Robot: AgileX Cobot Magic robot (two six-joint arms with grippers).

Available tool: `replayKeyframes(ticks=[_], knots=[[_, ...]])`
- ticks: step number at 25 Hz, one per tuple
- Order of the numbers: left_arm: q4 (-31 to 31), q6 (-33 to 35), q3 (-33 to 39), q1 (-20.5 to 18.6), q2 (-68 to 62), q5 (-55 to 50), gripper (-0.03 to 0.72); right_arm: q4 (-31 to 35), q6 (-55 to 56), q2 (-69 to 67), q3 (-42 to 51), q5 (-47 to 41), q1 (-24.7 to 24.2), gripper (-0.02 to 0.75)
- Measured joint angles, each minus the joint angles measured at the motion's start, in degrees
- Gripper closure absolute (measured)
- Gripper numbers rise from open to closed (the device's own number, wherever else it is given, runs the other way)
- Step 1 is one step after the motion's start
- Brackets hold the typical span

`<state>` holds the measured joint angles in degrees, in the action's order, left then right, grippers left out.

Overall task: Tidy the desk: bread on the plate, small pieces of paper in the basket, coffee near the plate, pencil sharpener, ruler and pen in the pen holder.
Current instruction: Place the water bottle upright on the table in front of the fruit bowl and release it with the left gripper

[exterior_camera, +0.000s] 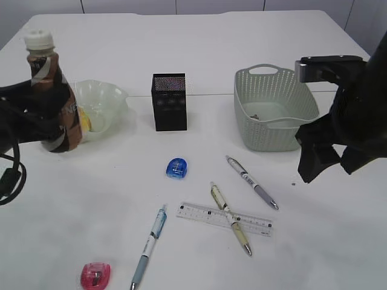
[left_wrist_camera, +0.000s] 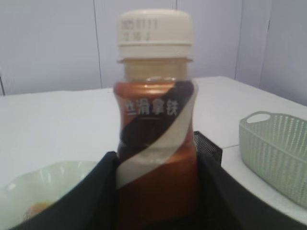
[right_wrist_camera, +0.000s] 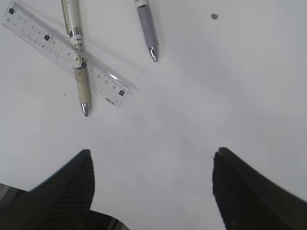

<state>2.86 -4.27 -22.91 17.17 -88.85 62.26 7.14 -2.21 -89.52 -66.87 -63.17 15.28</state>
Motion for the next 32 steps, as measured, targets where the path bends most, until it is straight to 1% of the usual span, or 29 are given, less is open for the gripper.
replayKeyframes(ticks=[3,12,19,25,32], knots=[[-1.09,0.0,-0.98,0.0,-3.6,0.0,0.338,-1.23,0.0,0.0,0.0,0.21,0.0,0.176],[0.23,-0.34,-8.04,0.0,-14.06,0.42,0.339,-1.9,0.0,0.0,0.0,0.94,0.0,0.176],[1.5,-0.34,-12.11,0.0,-22.63,0.42,0.339,-2.42,0.0,0.0,0.0,2.69,0.0,0.176],[1.5,-0.38,-13.51,0.0,-27.88,0.42,0.339,-2.76,0.0,0.0,0.0,2.82,0.0,0.176],[1.07,-0.38,-14.08,0.0,-31.42,5.34,0.339,-2.85,0.0,0.0,0.0,2.82,0.0,0.176]])
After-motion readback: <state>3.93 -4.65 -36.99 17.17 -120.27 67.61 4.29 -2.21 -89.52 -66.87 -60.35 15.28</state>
